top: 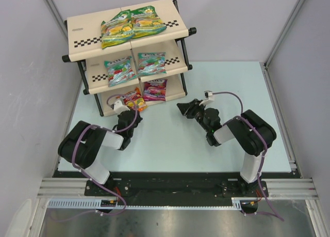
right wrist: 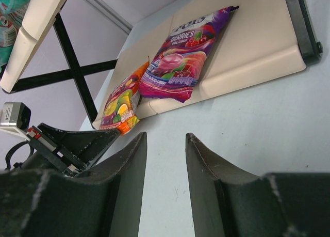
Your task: Place and organize the candy bags onto the shelf
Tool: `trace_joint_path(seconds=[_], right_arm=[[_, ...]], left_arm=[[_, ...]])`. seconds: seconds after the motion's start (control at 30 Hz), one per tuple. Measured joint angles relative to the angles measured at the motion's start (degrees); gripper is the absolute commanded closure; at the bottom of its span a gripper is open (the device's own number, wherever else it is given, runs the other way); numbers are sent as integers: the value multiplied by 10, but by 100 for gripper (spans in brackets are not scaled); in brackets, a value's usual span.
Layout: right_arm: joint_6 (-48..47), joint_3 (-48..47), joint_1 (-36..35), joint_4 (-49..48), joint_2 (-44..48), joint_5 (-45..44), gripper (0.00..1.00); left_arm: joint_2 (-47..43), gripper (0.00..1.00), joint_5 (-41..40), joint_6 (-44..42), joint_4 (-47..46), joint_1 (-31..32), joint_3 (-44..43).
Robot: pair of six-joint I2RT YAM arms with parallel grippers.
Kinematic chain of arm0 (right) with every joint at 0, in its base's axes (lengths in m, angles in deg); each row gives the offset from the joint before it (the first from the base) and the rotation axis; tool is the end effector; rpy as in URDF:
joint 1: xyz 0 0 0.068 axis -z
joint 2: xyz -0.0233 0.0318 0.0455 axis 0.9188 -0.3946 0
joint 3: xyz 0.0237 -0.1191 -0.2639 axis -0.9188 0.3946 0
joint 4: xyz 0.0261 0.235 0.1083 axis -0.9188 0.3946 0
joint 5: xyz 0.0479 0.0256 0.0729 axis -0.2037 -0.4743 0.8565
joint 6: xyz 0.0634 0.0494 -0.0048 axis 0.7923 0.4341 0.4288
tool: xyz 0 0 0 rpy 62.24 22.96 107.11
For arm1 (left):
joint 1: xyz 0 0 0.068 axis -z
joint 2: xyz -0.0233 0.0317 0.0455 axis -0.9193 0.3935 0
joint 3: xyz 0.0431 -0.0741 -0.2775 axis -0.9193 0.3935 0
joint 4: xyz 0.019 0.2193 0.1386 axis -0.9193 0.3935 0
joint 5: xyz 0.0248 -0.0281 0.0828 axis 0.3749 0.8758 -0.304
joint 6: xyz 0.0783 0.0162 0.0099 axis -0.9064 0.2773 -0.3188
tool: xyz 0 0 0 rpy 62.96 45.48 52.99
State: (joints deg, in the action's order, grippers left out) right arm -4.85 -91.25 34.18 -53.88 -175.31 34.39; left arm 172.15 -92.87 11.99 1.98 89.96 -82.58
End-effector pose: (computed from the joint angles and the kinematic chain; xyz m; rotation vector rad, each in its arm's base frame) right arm 0.3138 0.2014 0.1732 0.1131 1.6437 1.0090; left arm 0.2896 -0.0947 0.1417 -0.5708 1.8130 -0.4058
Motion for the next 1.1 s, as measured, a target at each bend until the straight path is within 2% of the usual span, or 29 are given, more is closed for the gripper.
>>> trace_joint_path(seconds=[0.6, 0.8, 1.1], right_arm=[[19, 3, 10, -12, -14, 22, 60], [22, 4, 13, -13, -18, 26, 60], [26, 4, 13, -13, -23, 32, 59]], left_arm=[[-9, 100, -15, -4, 156, -21, -81], [-39, 100, -14, -22, 169, -27, -77], [-108, 100, -10, -31, 155, -18, -20]])
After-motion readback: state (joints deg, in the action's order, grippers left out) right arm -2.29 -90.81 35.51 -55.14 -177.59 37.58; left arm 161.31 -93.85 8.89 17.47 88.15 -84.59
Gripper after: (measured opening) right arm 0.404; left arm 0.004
